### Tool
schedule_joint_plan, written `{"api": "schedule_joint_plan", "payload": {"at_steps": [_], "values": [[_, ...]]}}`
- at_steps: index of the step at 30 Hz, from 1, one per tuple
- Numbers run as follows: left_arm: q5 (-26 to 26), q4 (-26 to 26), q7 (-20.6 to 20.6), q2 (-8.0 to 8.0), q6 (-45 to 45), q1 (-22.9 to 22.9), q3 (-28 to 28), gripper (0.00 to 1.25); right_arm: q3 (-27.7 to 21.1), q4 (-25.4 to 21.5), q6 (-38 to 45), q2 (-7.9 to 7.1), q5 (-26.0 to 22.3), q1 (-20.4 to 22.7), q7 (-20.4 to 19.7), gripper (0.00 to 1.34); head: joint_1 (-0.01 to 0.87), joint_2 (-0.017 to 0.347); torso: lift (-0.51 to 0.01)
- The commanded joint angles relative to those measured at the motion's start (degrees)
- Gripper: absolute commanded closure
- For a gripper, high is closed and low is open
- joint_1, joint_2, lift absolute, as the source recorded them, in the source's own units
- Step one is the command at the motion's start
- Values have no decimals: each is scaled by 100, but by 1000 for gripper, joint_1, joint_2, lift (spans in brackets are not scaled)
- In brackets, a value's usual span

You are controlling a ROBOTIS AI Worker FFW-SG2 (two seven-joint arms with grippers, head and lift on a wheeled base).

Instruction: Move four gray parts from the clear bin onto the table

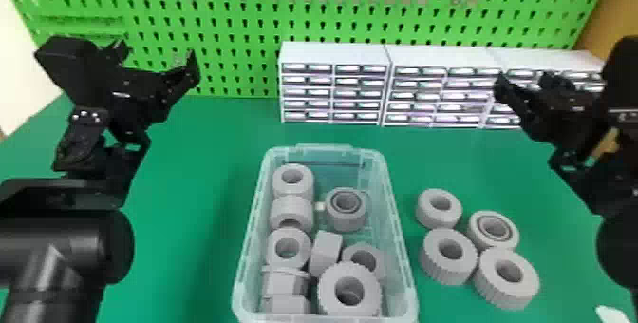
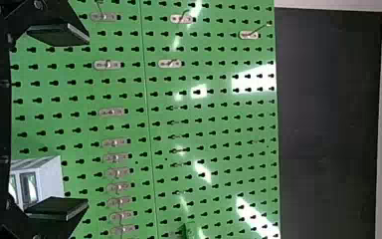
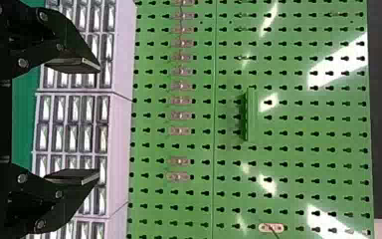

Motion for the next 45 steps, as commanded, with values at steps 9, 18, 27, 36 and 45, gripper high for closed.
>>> {"api": "schedule_joint_plan", "payload": {"at_steps": [9,18,27,36,45], "values": [[6,-6,0,-3,0,0,-5,136,12,0,2,-26,0,-9,0,509,678,34,-50],[6,-6,0,-3,-18,-9,-5,136,21,0,2,-35,-8,-18,0,509,678,34,-50],[6,-6,0,6,-18,-9,-5,136,21,0,2,-35,-8,-27,0,509,678,34,-50],[6,-6,0,6,-18,-9,-5,136,30,0,2,-43,-8,-18,0,509,678,34,-50],[6,-6,0,6,-26,-9,-5,136,30,0,11,-61,-8,-18,0,509,678,34,-50]]}}
